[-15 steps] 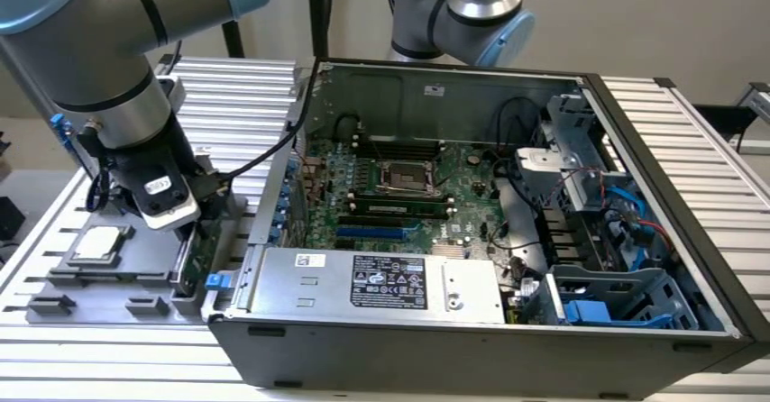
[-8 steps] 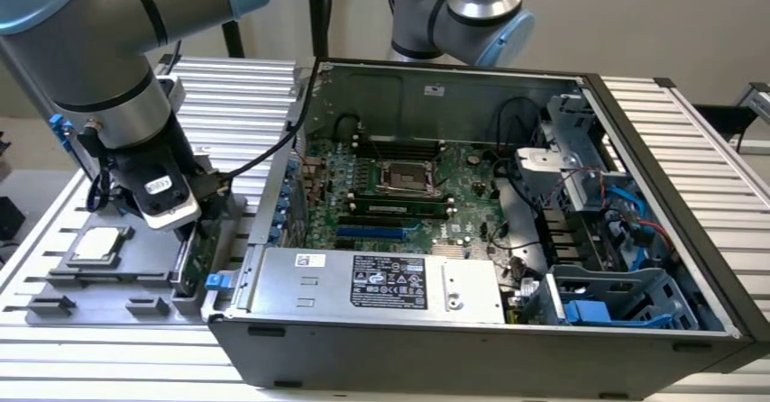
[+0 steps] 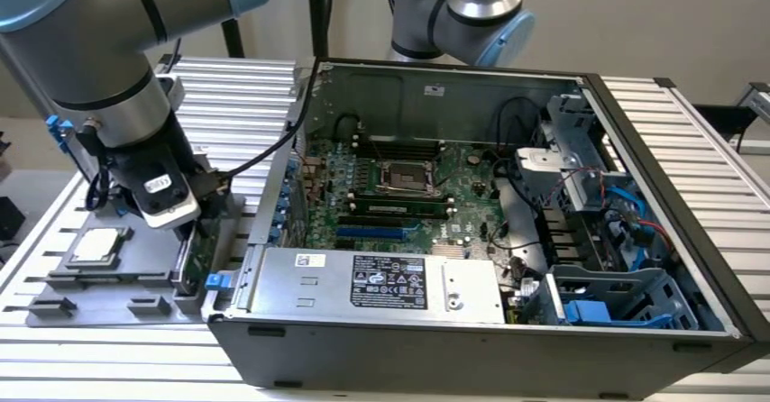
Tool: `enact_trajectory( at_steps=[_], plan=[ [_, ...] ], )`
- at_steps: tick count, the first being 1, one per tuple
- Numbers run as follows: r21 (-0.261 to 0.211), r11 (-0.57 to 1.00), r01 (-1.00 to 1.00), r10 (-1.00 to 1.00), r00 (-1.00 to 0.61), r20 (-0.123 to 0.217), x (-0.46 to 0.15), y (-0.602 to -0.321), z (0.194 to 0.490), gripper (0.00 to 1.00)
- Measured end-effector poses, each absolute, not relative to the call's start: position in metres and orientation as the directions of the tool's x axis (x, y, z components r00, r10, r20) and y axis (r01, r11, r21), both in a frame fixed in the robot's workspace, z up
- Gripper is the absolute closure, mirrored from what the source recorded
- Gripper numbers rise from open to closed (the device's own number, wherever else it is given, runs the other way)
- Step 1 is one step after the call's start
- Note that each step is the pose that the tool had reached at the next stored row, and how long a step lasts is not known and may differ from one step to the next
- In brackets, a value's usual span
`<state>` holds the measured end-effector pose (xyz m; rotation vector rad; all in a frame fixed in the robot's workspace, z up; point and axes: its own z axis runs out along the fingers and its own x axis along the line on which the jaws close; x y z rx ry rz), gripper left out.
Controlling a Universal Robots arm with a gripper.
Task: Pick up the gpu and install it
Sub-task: 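Pick up the gpu and move the gpu toward the slot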
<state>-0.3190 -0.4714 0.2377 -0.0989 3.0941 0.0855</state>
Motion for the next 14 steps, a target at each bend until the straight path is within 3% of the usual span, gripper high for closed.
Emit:
enact_trajectory(
  at_steps=[14],
  plan=[
    [0.054,0.997,-0.062,-0.060,-0.997,-0.043,-0.319,-0.471,0.288,0.73]
  ],
)
